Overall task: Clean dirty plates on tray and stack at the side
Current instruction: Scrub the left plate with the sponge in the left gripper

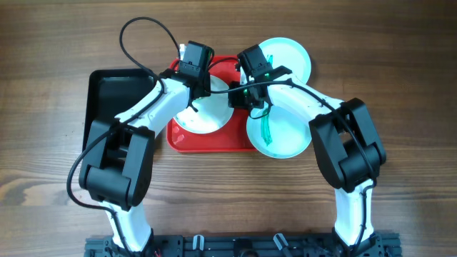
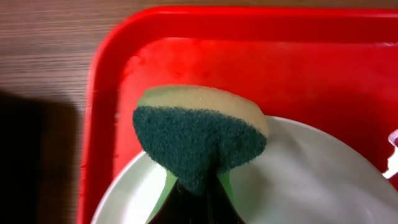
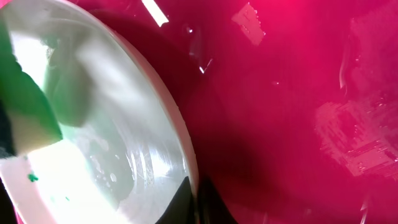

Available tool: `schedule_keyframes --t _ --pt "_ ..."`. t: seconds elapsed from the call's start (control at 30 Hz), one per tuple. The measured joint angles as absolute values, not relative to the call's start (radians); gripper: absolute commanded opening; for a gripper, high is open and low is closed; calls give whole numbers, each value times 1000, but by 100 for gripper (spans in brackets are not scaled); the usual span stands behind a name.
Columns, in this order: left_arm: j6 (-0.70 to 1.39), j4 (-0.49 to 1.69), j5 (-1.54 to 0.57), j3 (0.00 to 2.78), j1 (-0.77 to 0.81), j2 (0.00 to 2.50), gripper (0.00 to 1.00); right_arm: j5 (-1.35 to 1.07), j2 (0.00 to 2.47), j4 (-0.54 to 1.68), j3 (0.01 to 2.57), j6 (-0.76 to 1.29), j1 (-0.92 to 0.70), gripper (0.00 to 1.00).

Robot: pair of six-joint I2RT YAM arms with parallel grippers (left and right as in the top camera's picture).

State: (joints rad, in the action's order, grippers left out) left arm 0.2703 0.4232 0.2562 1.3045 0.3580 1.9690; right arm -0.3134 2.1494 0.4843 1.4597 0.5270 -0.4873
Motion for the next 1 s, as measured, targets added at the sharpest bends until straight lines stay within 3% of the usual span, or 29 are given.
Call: schedule_keyframes --t 0.3,0.67,0.8,1.0 --pt "294 684 244 1302 358 1969 4 -313 2149 485 1460 527 -487 4" --pt "-15 705 -160 1303 353 1965 4 -313 2149 486 1460 526 -487 4" --pt "50 646 -43 1303 358 1965 4 -313 2149 485 1460 527 -487 4" --pt "317 597 285 1302 361 1965 4 -313 2149 485 1460 531 -487 4"
